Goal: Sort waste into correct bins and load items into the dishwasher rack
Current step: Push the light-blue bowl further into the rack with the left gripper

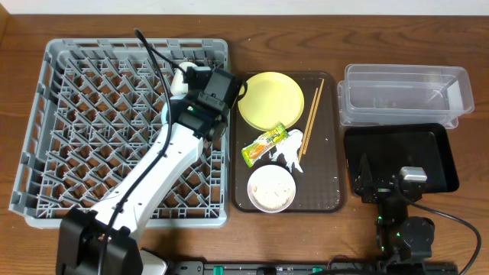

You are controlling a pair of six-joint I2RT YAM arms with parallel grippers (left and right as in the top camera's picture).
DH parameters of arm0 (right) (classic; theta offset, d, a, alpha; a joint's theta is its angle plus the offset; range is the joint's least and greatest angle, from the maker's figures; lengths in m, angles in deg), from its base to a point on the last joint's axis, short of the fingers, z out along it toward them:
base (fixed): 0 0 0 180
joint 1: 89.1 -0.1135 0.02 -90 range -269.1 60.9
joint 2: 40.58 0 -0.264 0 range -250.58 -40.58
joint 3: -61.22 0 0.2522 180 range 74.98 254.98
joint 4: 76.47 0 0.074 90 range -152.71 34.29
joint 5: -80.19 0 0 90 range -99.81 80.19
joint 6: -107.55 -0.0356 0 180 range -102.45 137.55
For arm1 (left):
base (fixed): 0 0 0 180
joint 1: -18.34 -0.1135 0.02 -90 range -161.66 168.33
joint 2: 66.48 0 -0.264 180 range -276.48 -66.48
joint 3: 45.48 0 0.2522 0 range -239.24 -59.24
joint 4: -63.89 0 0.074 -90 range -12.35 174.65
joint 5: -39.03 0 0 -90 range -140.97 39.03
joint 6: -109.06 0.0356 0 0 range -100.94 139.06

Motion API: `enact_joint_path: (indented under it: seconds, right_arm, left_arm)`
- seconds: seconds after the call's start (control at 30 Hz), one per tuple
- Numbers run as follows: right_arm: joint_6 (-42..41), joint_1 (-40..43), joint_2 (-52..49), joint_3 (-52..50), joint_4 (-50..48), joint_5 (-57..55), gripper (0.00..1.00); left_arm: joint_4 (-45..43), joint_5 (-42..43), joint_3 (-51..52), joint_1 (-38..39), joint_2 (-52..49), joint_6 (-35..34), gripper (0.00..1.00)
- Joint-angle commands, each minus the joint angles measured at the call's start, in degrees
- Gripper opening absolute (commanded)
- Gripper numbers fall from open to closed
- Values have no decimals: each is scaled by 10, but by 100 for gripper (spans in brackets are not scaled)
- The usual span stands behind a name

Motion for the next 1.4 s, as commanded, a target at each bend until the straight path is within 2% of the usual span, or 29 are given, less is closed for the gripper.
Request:
enact_joint_path:
  seconds: [0.0, 0.2, 0.47, 0.67, 1.13, 1.37]
  right_arm:
    - [-7, 2, 0, -1, 1, -7, 99]
    - [-7, 2, 0, -1, 1, -7, 99]
    - [-7, 2, 0, -1, 1, -7, 99]
    - [-7, 2, 0, -1, 1, -7, 99]
    - [-7, 2, 0, -1, 1, -7, 99]
    - [-7, 2, 0, -1, 1, -7, 99]
  left_arm:
    - [-22, -33, 26, 0, -7, -12, 80]
    - [-38, 4, 33, 0, -7, -12, 83]
    - [-41, 3, 35, 0, -42, -9, 84]
    - [-44, -54, 35, 0, -67, -5, 85]
    - [5, -73, 34, 0, -46, 5, 83]
    - [16, -47, 34, 8, -6, 5, 83]
